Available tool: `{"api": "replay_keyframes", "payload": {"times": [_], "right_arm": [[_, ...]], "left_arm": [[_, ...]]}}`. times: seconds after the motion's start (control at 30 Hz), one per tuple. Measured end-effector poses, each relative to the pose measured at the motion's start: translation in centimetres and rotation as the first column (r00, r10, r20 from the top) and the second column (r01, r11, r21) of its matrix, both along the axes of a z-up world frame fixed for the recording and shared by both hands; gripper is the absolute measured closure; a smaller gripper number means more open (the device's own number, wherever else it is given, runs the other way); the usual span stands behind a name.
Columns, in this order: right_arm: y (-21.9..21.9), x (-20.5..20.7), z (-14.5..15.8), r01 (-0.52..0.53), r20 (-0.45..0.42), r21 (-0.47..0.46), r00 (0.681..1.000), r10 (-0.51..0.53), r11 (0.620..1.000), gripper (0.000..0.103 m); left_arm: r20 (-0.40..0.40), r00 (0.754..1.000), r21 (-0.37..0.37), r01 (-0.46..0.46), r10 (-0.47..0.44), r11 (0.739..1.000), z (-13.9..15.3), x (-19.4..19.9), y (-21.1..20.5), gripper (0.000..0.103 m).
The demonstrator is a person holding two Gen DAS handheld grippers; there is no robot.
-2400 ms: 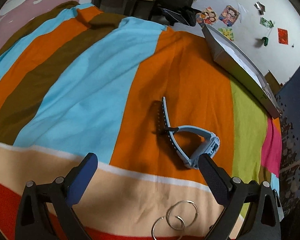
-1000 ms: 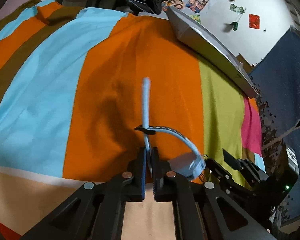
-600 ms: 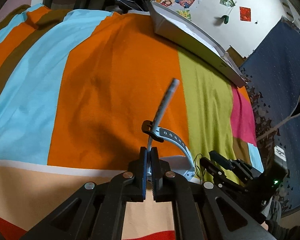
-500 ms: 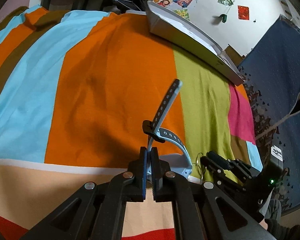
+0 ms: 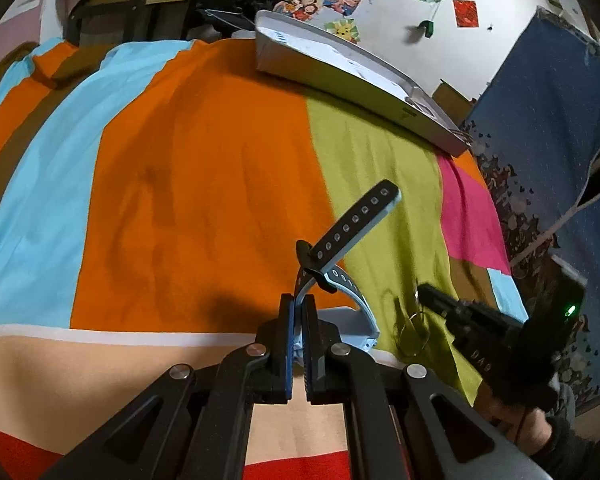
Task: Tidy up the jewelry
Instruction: 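Carry the watch and hoops into the tray and open both tools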
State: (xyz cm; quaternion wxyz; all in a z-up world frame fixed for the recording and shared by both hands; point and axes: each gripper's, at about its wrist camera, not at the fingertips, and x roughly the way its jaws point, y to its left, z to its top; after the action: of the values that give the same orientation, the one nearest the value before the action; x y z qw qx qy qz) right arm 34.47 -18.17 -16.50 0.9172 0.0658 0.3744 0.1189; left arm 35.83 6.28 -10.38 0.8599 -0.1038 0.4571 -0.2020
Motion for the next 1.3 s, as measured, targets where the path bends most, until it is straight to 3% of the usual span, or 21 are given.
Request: {"api": "replay_keyframes", "payload": {"times": [0.37, 0.67, 0.83, 1.03, 1.3], "right_arm": [[-1.0, 0.1, 5.0, -0.003, 0.120, 0.030, 0.993, -0.001, 1.000, 0.102], [-2.7, 8.8, 14.5, -0.011, 0.245, 0.025, 0.970, 0.004, 1.000, 0.102], [-3.1, 14.3, 17.7, 0.016, 0.280, -0.023, 0.960, -0.009, 1.000, 0.102], [-2.6, 20.4, 17.1, 0.027, 0.231, -0.075, 0.973, -0.009, 0.997, 0.102], [-2.0, 24.1, 13.2, -0.006, 0.112, -0.109, 0.994, 0.018, 0.994, 0.102]], "left_arm": [[0.042, 0.999, -0.017, -0.018, 0.019, 1.000, 2.7, 1.0, -2.1, 0.099], [0.187, 0.981, -0.013, -0.049, 0.050, 0.999, 11.8, 8.8, -3.6, 0.099], [0.241, 0.967, 0.019, -0.089, 0.082, 0.996, 14.0, 13.5, -4.8, 0.099], [0.235, 0.964, 0.053, -0.145, 0.128, 0.988, 12.4, 17.9, -5.7, 0.099], [0.132, 0.977, 0.062, -0.179, 0.170, 0.982, 8.8, 20.7, -5.8, 0.099]]}}
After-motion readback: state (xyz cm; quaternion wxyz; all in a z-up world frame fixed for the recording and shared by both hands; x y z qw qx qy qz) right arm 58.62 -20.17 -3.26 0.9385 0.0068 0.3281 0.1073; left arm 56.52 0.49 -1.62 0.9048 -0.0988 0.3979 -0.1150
